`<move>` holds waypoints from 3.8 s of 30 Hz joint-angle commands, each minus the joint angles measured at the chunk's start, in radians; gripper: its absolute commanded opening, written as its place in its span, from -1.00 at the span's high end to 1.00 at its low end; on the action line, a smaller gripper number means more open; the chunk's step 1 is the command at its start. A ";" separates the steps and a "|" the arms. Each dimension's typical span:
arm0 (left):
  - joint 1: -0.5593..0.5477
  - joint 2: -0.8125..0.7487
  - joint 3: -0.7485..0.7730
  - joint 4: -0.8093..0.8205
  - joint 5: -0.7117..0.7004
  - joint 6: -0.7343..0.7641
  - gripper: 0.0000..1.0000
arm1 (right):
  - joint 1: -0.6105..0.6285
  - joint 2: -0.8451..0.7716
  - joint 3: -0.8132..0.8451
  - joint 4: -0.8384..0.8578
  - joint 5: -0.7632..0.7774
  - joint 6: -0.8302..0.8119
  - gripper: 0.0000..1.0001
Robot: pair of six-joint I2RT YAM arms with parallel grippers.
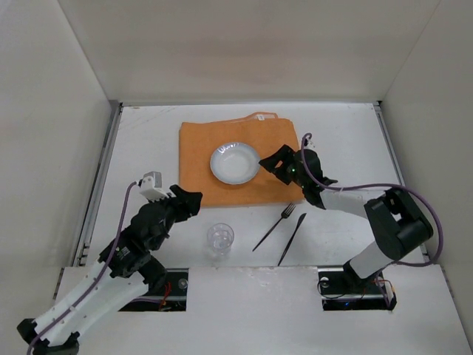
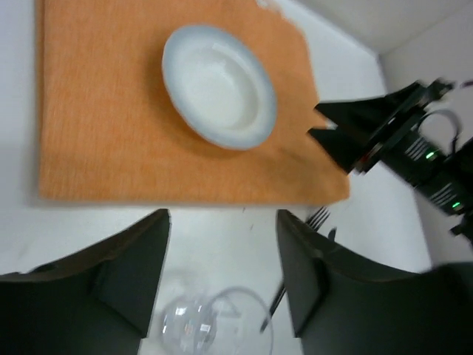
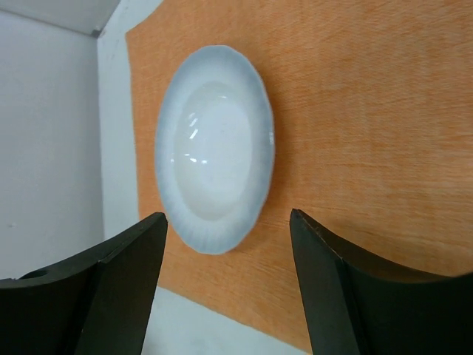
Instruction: Set the dinner table for one person
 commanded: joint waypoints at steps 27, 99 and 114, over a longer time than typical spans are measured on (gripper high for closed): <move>-0.534 0.465 0.134 -0.411 -0.264 -0.180 0.32 | -0.058 -0.235 -0.140 -0.056 0.090 -0.241 0.00; 0.052 1.873 1.414 0.290 0.057 0.162 0.78 | -0.278 -0.291 -0.287 0.064 0.055 -0.089 -0.16; 0.009 1.632 1.292 0.324 0.052 0.268 -0.04 | -0.281 -0.296 -0.292 0.066 0.070 -0.098 -0.21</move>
